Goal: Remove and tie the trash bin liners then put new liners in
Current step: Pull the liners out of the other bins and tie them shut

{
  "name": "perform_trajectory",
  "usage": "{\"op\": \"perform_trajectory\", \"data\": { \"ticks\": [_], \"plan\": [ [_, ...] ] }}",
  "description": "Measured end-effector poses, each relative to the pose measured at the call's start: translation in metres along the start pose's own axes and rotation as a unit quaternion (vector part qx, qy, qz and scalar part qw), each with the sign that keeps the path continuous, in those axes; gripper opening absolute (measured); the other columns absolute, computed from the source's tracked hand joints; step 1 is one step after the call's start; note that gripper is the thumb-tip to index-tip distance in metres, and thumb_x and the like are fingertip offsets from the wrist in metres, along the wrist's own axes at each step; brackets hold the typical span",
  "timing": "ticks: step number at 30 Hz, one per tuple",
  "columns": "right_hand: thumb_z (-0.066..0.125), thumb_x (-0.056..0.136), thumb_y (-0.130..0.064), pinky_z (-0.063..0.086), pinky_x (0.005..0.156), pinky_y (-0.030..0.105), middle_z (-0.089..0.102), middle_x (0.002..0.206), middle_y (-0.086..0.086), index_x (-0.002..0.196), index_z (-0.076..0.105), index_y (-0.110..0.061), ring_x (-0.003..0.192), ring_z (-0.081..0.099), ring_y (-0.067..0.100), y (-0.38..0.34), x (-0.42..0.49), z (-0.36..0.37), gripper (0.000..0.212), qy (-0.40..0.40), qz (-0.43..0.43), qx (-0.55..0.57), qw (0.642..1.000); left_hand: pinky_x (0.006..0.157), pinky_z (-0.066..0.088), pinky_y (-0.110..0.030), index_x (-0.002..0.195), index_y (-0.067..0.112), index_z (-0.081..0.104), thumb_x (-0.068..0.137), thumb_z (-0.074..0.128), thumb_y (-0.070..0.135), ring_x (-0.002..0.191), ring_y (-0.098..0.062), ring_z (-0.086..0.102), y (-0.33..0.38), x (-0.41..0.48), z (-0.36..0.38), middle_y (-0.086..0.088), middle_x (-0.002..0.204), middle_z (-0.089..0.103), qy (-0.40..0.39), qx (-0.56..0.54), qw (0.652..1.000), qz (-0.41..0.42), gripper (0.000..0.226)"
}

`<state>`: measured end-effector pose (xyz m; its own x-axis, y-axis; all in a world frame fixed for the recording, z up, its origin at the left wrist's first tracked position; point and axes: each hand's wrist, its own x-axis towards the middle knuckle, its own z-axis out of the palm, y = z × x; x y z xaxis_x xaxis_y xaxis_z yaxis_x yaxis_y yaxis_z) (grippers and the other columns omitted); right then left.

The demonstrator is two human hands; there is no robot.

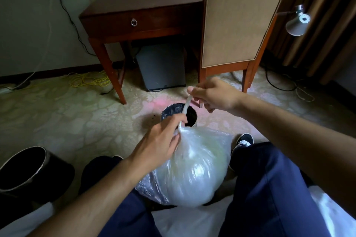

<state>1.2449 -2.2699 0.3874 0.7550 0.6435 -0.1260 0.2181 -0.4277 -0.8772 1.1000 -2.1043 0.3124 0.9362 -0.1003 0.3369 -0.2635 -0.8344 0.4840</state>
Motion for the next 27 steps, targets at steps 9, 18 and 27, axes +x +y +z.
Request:
{"op": "perform_trajectory", "data": {
  "ticks": [9, 18, 27],
  "plan": [
    [0.064, 0.098, -0.041, 0.040, 0.058, 0.028, 0.055, 0.061, -0.002, 0.074, 0.068, -0.010, 0.052, 0.047, 0.007, -0.001, -0.003, -0.001, 0.039, -0.006, -0.047, -0.121, 0.992, 0.065, 0.051, -0.034, 0.145, 0.028, 0.049, 0.089, 0.065, 0.021, 0.067, -0.018, 0.061, 0.020, 0.002, -0.001, 0.000, 0.077, 0.064, 0.016, 0.064, 0.998, 0.013, 0.058],
    [0.059, 0.103, -0.029, 0.043, 0.069, 0.039, 0.042, 0.063, 0.006, 0.076, 0.064, -0.010, 0.067, 0.035, 0.026, 0.002, -0.006, 0.036, 0.033, -0.090, -0.034, 0.063, 0.993, 0.043, 0.043, -0.027, 0.091, 0.012, 0.072, 0.078, 0.065, 0.006, 0.054, -0.026, 0.060, 0.005, 0.025, -0.010, -0.008, 0.070, 0.059, -0.021, 0.496, 0.866, 0.057, 0.017],
    [0.042, 0.106, -0.046, 0.058, 0.084, 0.061, 0.034, 0.066, -0.002, 0.089, 0.052, -0.022, 0.054, 0.040, 0.011, 0.019, 0.004, 0.078, 0.031, -0.080, 0.171, 0.442, 0.877, 0.068, 0.032, -0.040, 0.080, 0.016, 0.067, 0.084, 0.049, 0.016, 0.079, -0.028, 0.049, 0.002, 0.057, -0.043, -0.008, 0.086, 0.050, -0.072, 0.551, 0.813, 0.174, 0.019]
  ]
}}
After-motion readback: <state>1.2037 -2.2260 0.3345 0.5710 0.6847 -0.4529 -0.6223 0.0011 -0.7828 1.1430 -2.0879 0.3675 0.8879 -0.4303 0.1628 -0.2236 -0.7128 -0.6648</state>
